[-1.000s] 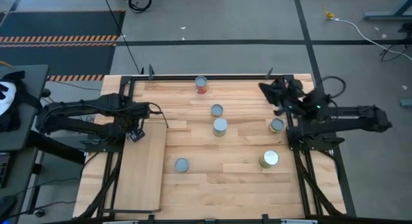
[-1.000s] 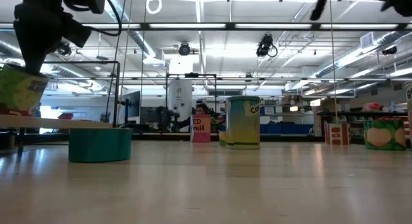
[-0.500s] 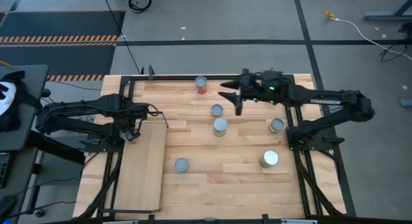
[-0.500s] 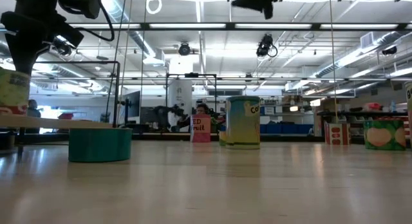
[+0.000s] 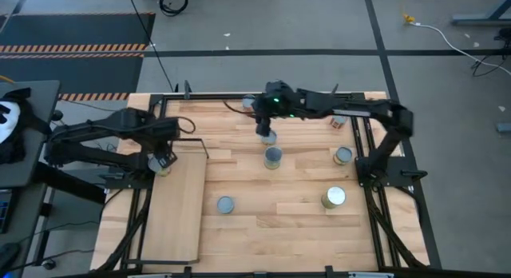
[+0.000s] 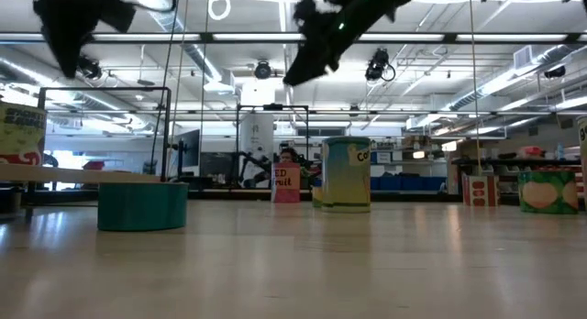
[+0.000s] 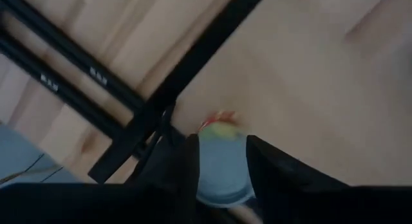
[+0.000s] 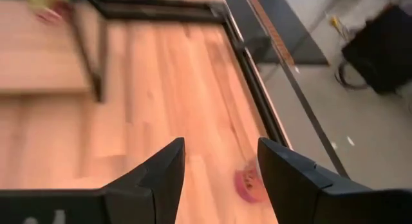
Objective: Pick and place cans onto a shelf
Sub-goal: Put the canned mixed fruit on the shelf
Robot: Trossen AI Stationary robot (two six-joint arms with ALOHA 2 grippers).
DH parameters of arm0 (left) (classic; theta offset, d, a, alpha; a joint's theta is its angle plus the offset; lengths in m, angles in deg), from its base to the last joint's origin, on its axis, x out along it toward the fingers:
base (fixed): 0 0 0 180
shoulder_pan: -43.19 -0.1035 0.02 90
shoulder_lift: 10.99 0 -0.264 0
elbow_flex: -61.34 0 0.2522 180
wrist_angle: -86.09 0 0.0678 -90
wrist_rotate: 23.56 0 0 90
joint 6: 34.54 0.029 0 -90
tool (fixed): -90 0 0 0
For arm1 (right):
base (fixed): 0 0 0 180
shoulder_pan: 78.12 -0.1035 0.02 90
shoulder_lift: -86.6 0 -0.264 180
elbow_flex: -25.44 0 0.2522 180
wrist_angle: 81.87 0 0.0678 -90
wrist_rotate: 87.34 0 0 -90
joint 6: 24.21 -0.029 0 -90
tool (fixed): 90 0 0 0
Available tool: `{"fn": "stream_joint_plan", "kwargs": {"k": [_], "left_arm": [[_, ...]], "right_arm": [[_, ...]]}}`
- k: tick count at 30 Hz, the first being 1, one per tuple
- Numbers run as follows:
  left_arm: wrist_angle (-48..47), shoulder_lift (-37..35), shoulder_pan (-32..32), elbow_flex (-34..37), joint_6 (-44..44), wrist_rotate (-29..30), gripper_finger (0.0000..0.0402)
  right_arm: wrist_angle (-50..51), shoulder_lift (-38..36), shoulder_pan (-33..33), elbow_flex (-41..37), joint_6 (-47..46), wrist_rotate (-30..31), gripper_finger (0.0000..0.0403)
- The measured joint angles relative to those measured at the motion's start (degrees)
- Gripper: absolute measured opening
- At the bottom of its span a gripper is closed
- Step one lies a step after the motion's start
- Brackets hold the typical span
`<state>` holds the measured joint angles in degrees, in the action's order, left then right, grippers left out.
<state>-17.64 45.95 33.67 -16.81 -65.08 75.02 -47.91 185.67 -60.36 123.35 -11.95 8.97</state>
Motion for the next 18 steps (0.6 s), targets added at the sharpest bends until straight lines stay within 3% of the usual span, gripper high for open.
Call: {"fn": "stream_joint_plan", "kwargs": {"k": [8, 18], "left_arm": [[0.2, -0.2, 2.1, -11.6, -1.9, -0.2, 0.0135], [1.9, -0.4, 2.7, -12.9, -1.9, -0.2, 0.0135]], "right_arm": [[1.6, 13.4, 7.0, 8.8, 1.6, -5.9, 0.0201], [3.9, 22.8, 9.1, 13.5, 4.9, -4.2, 0.0193]]}}
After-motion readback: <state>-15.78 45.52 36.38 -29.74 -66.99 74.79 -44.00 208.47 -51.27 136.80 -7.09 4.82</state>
